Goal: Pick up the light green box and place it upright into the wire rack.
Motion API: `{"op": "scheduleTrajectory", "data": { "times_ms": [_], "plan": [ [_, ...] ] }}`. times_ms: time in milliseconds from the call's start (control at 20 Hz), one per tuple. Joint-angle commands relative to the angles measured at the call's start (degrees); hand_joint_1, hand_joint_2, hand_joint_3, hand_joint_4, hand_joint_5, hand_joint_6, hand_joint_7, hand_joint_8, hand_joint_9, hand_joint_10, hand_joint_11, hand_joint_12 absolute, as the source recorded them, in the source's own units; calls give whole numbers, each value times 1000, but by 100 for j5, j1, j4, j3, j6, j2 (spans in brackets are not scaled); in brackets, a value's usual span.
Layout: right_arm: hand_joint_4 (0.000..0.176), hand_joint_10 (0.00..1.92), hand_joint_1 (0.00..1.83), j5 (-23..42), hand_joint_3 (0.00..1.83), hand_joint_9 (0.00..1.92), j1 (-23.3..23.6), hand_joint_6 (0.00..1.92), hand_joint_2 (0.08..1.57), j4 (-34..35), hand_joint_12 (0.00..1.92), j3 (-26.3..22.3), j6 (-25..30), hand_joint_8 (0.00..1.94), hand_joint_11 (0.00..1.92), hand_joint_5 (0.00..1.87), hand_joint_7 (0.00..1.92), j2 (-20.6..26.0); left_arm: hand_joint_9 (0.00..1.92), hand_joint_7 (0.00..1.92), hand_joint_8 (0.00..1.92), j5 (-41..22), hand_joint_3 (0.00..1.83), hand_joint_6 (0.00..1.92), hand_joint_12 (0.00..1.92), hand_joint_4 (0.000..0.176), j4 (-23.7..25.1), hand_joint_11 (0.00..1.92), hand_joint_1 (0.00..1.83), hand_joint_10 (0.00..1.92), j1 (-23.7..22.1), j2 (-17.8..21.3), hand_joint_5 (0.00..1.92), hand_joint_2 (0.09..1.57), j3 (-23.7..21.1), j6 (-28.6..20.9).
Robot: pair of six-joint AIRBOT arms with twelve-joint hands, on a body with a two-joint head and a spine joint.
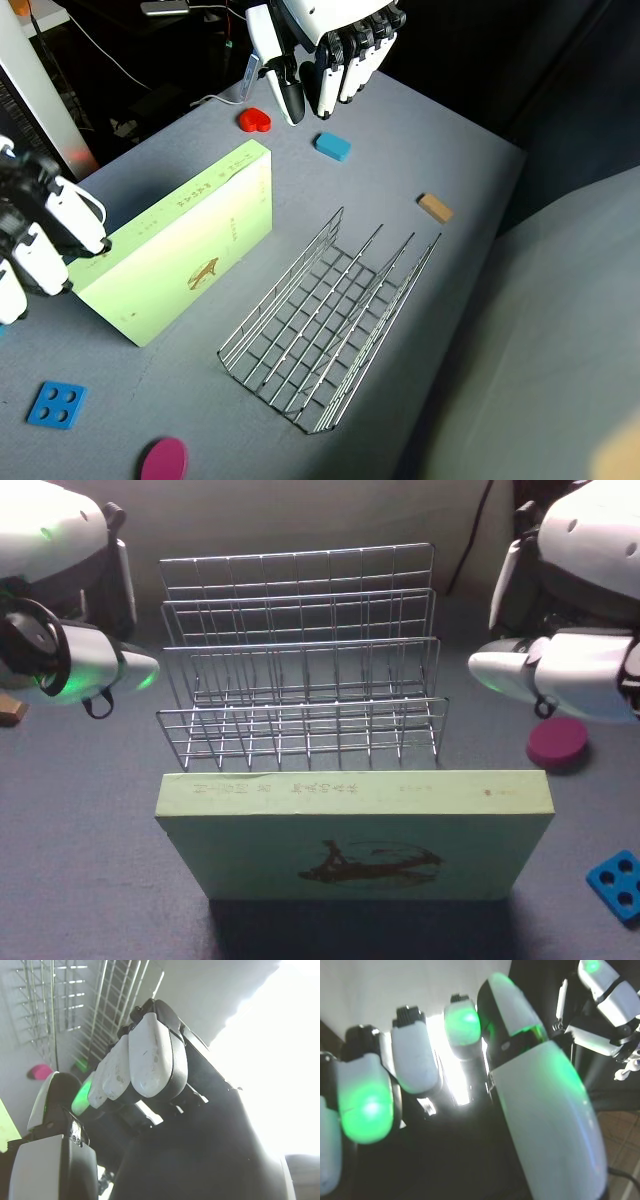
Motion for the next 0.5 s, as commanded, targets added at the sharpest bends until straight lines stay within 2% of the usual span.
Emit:
{"op": "scheduleTrajectory", "data": {
  "times_ms": [0,100,200,450],
  "plan": [
    [0,47,117,24,171,89,65,45,967,-328,527,-11,48,43,0,95,125,-5,124,166,54,-144,115,60,621,1,375,0,55,71,-61,14,150,1075,13,36],
    [0,47,117,20,171,89,13,45,967,-328,527,-11,96,43,0,95,125,-7,124,166,54,-122,115,60,621,1,376,0,55,71,-66,14,150,1075,5,37],
    [0,4,120,-71,16,113,-58,3,1040,-328,514,-11,97,1,0,118,148,-46,144,198,11,-67,15,13,623,0,376,0,44,14,-79,14,181,1130,-14,92],
    [0,5,125,-268,9,125,-114,5,1041,-108,528,-12,112,2,0,134,156,-127,158,214,6,-45,6,5,631,0,376,0,40,8,-121,12,190,1136,-5,141]
  ]
}}
